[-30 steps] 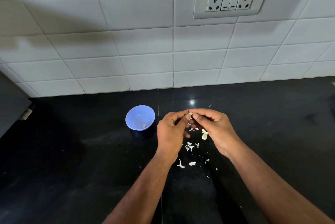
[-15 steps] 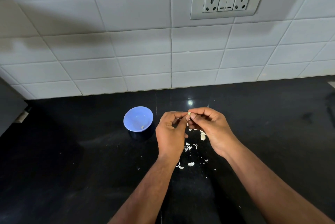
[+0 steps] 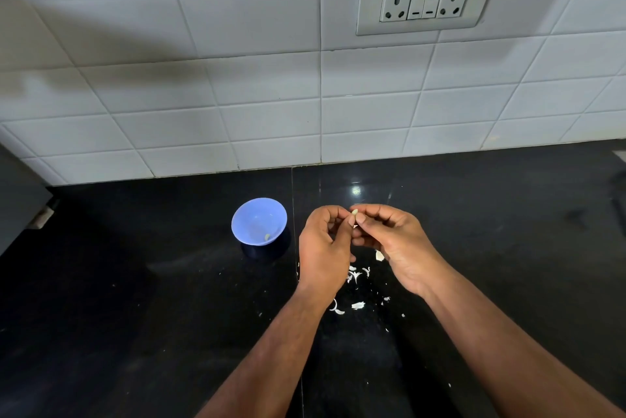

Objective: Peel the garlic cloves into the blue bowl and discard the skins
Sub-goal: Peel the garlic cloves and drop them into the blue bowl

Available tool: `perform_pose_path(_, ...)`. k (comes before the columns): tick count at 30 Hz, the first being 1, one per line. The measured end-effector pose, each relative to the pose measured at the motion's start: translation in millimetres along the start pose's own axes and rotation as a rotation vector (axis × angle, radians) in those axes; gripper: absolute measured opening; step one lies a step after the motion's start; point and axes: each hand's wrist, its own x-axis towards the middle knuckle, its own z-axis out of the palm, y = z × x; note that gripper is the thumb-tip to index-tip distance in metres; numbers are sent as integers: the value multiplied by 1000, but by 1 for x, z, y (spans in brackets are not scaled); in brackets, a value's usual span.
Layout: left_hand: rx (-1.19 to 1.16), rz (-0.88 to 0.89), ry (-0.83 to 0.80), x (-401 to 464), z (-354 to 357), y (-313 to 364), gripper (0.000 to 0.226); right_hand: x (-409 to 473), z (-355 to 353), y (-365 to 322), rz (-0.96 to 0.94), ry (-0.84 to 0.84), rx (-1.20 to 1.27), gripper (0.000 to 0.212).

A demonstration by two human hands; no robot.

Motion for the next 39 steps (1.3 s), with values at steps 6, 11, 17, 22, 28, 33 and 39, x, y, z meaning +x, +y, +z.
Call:
perform_pose_path(6, -108, -59, -44, 0, -1, -4, 6, -3, 0, -1, -7, 13, -13, 17)
perform_pose_path(11, -183, -164, -76, 1, -9, 3, 22, -5, -2, -1, -52, 26, -99, 18)
perform_pose_path(17, 18, -132, -213, 3, -9, 0, 29, -3, 0, -4, -120, -6, -324, 18)
perform_pose_path(22, 56, -127, -165, 1, -3, -1, 30, -3, 5, -1, -106, 25, -333, 14)
perform_pose_path(28, -37, -163, -129, -5, 7, 3, 33, -5, 14, 2, -43, 100, -177, 25)
perform_pose_path(33, -73, -200, -112, -8, 11, 5, 33, -8, 23, 5, -51, 176, -151, 29)
perform_pose_path(39, -56, -188, -113, -11, 8, 3, 31, -10, 28, 6, -12, 204, -145, 30)
